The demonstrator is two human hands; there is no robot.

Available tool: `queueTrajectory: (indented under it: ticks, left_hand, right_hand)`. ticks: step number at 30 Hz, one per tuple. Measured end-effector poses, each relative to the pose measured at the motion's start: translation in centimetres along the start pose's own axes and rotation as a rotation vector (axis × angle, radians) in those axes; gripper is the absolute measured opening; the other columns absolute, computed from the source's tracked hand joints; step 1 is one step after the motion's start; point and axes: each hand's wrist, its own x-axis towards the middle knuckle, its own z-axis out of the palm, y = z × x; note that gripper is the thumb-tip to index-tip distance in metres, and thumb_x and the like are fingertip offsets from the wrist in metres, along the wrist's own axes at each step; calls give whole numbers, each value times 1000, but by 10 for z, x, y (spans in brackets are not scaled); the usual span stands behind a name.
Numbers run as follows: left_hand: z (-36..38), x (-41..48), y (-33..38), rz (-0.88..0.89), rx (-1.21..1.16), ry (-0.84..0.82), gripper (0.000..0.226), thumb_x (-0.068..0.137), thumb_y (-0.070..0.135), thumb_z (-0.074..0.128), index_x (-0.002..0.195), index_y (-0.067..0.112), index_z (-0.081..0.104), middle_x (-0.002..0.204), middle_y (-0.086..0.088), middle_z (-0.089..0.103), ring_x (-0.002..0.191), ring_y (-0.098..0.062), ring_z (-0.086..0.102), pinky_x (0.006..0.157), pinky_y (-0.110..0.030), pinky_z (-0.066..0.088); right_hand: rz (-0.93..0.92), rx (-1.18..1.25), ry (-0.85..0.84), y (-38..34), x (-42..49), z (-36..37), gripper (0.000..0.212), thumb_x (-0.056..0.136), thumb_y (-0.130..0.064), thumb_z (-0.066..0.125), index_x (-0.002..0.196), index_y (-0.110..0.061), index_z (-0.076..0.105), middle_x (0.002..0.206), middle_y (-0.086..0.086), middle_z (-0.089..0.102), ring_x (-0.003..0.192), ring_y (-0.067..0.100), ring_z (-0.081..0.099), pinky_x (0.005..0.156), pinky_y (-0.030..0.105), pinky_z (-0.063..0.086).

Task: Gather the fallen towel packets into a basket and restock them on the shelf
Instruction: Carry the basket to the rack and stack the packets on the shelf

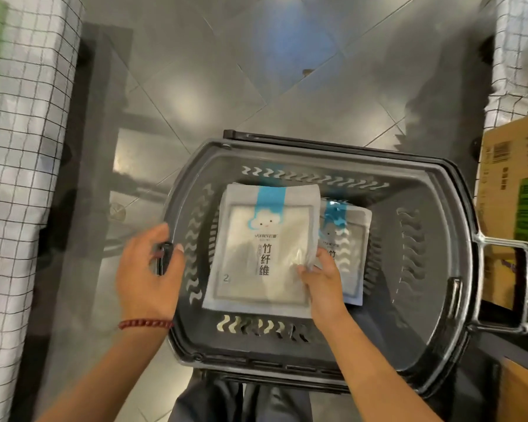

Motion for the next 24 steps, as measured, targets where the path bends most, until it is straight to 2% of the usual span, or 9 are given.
queueTrajectory:
  ticks: [4,6,8,12,15,18,20,22,24]
  left_hand:
    - [15,1,26,-366,-6,-306,33,74,44,72,100,26,60,80,24,59,68,11,54,57,-6,38]
    - [25,5,26,-576,-185,-416,23,73,36,76,89,22,67,70,16,67,63,0,62,49,-13,45]
    - [28,8,25,-683,-316,-425,12,77,22,75,86,18,68,60,10,69,56,-5,65,42,-15,47]
    - [34,15,12,-463,-138,-379,11,86,16,65,96,17,69,68,13,67,60,-2,62,46,-11,45]
    - [40,18,2,-358,46,-305,23,93,16,56,111,8,66,95,-9,69,77,-19,59,70,-24,42]
    - [45,17,-9,-290,161,-269,25,95,15,51,112,2,64,102,-17,67,85,-27,57,72,-27,38]
    - [47,16,-14,-258,186,-260,26,95,15,51,113,2,64,106,-16,66,87,-25,56,74,-26,36]
    - [48,16,-17,-250,182,-265,27,95,15,51,114,1,63,109,-16,66,97,-31,59,76,-26,37]
    - [48,17,-20,-264,177,-279,27,95,15,50,113,0,63,107,-17,66,99,-33,60,77,-27,39]
  right_hand:
    - [14,289,-253,-7,-13,-8,34,84,16,48,103,-11,58,102,10,69,96,26,64,91,44,50]
    - [62,338,-343,-7,-12,-4,36,85,14,48,113,-8,57,106,13,69,96,25,67,86,38,55]
    - [108,199,-336,-6,-4,3,36,88,13,48,118,-6,56,107,14,68,96,25,65,87,38,54]
    - [152,-301,-99,4,31,7,34,89,5,51,119,-8,54,115,7,61,102,19,55,83,27,47]
    - [204,-392,49,15,59,3,53,88,-4,57,138,-8,41,138,8,48,121,22,48,98,27,40]
    - [232,-458,-4,26,78,8,66,88,-9,60,146,-10,28,144,7,41,125,21,45,90,21,36]
    - [254,-450,-29,33,85,15,74,85,-10,64,147,-10,24,144,7,41,125,22,45,94,24,38]
    - [227,-487,-1,40,89,24,66,83,-9,65,141,-9,35,136,7,48,122,24,49,97,28,43]
    - [181,-503,84,44,85,31,44,82,-9,65,122,-6,47,114,5,56,103,20,55,78,25,47]
